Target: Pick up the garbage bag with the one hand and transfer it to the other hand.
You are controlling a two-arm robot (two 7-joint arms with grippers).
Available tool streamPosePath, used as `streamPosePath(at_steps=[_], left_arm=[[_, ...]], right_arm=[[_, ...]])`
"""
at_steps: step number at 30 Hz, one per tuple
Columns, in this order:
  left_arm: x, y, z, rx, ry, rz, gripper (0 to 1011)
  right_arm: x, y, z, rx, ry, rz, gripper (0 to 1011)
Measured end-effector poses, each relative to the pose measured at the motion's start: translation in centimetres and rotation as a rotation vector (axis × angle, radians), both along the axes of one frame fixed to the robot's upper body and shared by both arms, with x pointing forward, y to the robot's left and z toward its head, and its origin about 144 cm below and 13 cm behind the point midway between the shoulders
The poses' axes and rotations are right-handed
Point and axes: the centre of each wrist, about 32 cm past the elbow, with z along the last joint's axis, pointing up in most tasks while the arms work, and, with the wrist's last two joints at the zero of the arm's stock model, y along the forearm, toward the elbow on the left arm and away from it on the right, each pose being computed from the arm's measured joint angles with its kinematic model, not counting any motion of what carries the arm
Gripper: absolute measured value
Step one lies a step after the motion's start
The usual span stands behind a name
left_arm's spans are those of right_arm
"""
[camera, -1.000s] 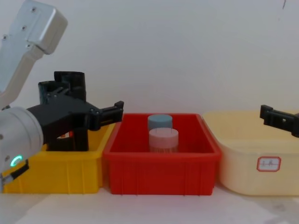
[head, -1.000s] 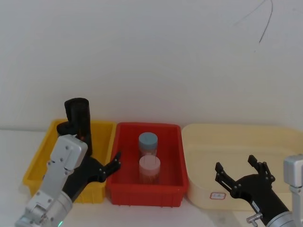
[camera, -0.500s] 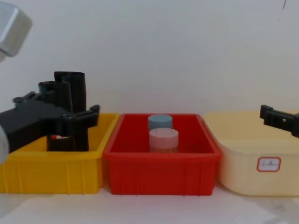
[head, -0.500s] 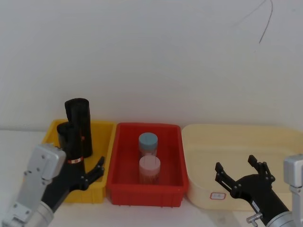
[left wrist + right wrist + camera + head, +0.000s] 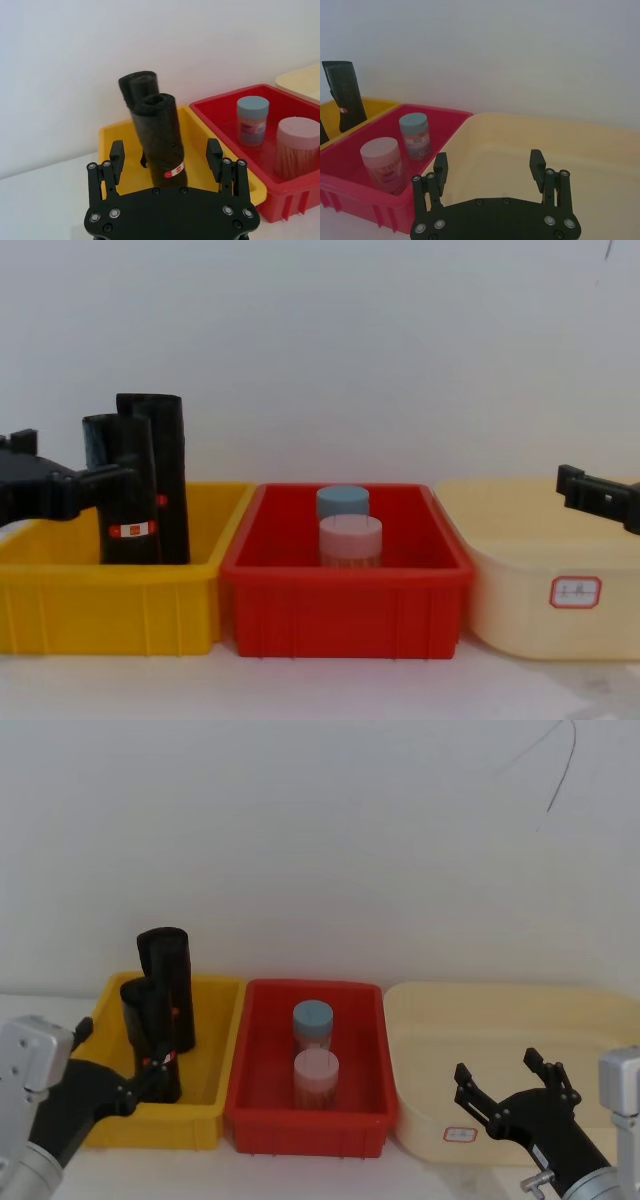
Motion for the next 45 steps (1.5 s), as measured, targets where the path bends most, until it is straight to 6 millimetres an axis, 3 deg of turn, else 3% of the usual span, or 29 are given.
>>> streamPosePath(at_steps=[20,39,45], left_arm=[[1.7,0.5,-0.3,-0.062,0.045,-0.004,1001],[5.4,0.2,-0.9,-0.104,0.045,-0.039,1001],[6.4,0.0,-0.9,-0.110,0.044,-0.053,896]], right_arm=[[0.0,0.0,0.0,0.000,0.000,0.000,998],[0.0,0.0,0.0,0.000,0.000,0.000,998],[0.0,0.0,0.0,0.000,0.000,0.000,998]])
